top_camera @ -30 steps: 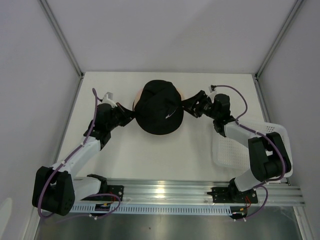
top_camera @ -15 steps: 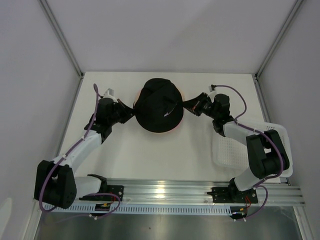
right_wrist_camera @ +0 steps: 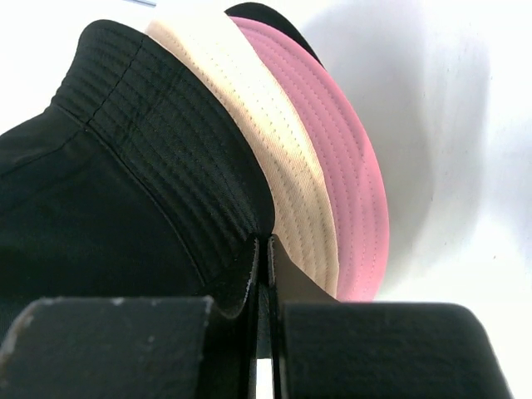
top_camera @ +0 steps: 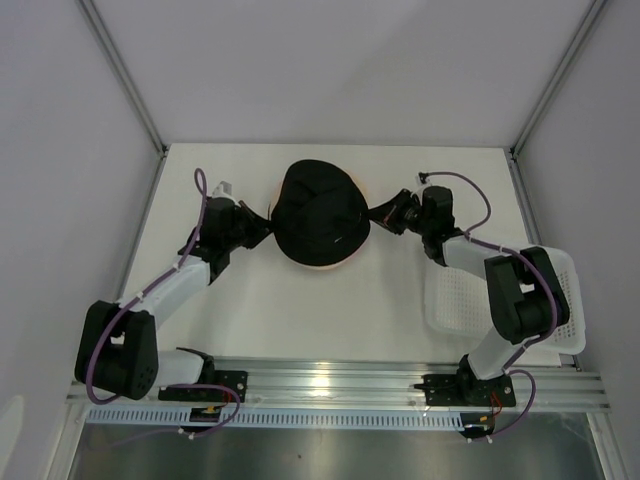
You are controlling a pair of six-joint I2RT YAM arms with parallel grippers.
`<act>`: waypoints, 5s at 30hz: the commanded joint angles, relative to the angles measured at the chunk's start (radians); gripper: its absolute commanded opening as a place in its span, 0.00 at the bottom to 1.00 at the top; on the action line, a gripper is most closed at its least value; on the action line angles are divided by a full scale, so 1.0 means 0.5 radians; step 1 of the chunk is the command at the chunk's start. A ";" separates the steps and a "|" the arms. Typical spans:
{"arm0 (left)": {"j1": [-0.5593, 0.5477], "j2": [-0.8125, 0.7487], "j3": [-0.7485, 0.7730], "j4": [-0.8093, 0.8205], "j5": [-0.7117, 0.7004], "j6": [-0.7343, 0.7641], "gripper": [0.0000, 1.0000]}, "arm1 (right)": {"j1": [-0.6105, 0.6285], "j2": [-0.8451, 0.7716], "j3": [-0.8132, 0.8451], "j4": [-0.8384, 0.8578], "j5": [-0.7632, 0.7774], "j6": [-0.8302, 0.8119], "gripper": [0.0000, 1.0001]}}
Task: Stack the hats
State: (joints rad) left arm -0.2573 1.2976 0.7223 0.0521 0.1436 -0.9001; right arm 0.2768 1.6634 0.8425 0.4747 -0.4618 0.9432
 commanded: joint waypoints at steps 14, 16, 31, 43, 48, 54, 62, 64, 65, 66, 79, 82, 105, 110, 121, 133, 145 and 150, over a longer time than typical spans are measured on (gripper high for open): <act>0.165 -0.328 0.255 -0.080 0.087 0.291 0.44 | -0.023 0.281 0.964 -0.940 0.012 -0.601 0.00; 0.202 -0.291 0.310 0.000 0.105 0.297 0.45 | -0.023 0.351 1.109 -1.075 -0.036 -0.604 0.00; 0.318 0.473 0.390 0.954 0.636 0.027 0.52 | 0.069 0.665 1.677 -1.560 -0.138 -0.785 0.00; 0.340 0.718 0.525 1.236 0.756 0.048 0.65 | 0.112 0.671 1.730 -1.572 -0.126 -0.797 0.00; 0.373 0.813 0.568 1.381 0.863 0.076 0.76 | 0.118 0.683 1.754 -1.582 -0.129 -0.806 0.00; 0.413 0.887 0.660 1.335 0.839 0.101 0.87 | 0.115 0.695 1.769 -1.581 -0.138 -0.825 0.00; 0.450 0.973 0.697 1.473 1.010 -0.007 0.82 | 0.118 0.726 1.815 -1.588 -0.156 -0.828 0.00; 0.450 0.985 0.691 1.467 1.026 -0.013 0.81 | 0.115 0.738 1.825 -1.591 -0.150 -0.828 0.00; 0.450 0.994 0.691 1.488 1.041 -0.028 0.81 | 0.115 0.744 1.825 -1.594 -0.159 -0.825 0.00; 0.450 1.006 0.679 1.518 1.087 -0.044 0.81 | 0.115 0.747 1.831 -1.591 -0.162 -0.822 0.00; 0.447 1.065 0.709 1.474 1.081 -0.099 0.01 | 0.109 0.760 1.825 -1.578 -0.147 -0.816 0.00; 0.447 1.013 0.724 1.115 0.845 -0.050 0.01 | 0.109 0.772 1.822 -1.597 -0.110 -0.810 0.00; 0.438 0.951 -0.079 1.506 0.673 -0.142 0.01 | 0.109 0.659 1.264 -1.226 0.255 -0.782 0.00; 0.441 0.976 -0.040 1.593 0.740 -0.142 0.06 | 0.115 0.606 1.251 -1.247 0.331 -0.846 0.00; 0.462 0.326 -0.104 0.830 0.419 -0.065 0.98 | 0.152 0.450 1.165 -1.290 0.365 -0.932 0.24; 0.487 -0.680 0.371 -0.938 -0.048 0.548 0.99 | -0.086 0.045 1.409 -1.678 0.699 -1.187 1.00; 0.487 -1.677 0.176 -1.350 0.127 0.877 0.99 | -0.458 -0.920 0.764 -1.549 1.056 -1.398 0.99; 0.487 -1.733 0.126 -1.258 0.087 0.984 0.99 | -0.455 -1.280 0.285 -1.211 0.960 -1.374 0.99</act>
State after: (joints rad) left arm -0.0216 0.4061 0.7918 -0.5903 0.1783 -0.4801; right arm 0.0460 1.0630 1.0698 -0.2764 0.0208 0.2813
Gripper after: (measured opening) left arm 0.994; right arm 0.993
